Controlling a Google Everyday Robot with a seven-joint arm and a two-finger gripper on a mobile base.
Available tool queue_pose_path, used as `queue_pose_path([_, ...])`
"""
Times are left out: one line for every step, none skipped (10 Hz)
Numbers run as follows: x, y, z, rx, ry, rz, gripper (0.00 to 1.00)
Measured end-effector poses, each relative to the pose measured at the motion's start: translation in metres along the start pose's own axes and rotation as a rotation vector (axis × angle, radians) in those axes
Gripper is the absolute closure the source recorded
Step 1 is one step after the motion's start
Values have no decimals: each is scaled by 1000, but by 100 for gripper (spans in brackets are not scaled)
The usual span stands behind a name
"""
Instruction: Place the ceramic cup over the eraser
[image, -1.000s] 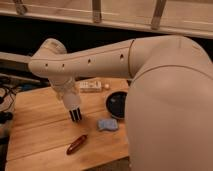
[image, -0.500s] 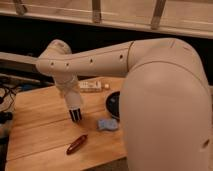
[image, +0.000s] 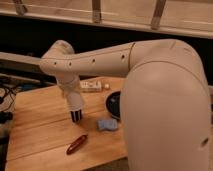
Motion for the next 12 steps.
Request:
queue_pose_path([1,0,-1,-5,-3,2,97])
queue_pose_path([2,0,-4,-10,-6,2,97])
queue_pose_path([5,2,-7,-16,-9,4,97])
queue_pose_path([11,2,-8,-31,-11,12,97])
queue_pose_path([16,2,-8,-50,-10,23,97])
queue_pose_path([21,2,-5,-68,-7,32,97])
queue_pose_path([26,1,1,-92,4,48,97])
queue_pose_path([29,3,6,-110,11,50,97])
queue_pose_path([32,4,10,-125,18,53,97])
queue_pose_path([33,7,16,-141,20,51,97])
queue_pose_path([34,8,21,-154,24,52,97])
queue_pose_path([32,12,28,-174,23,46,97])
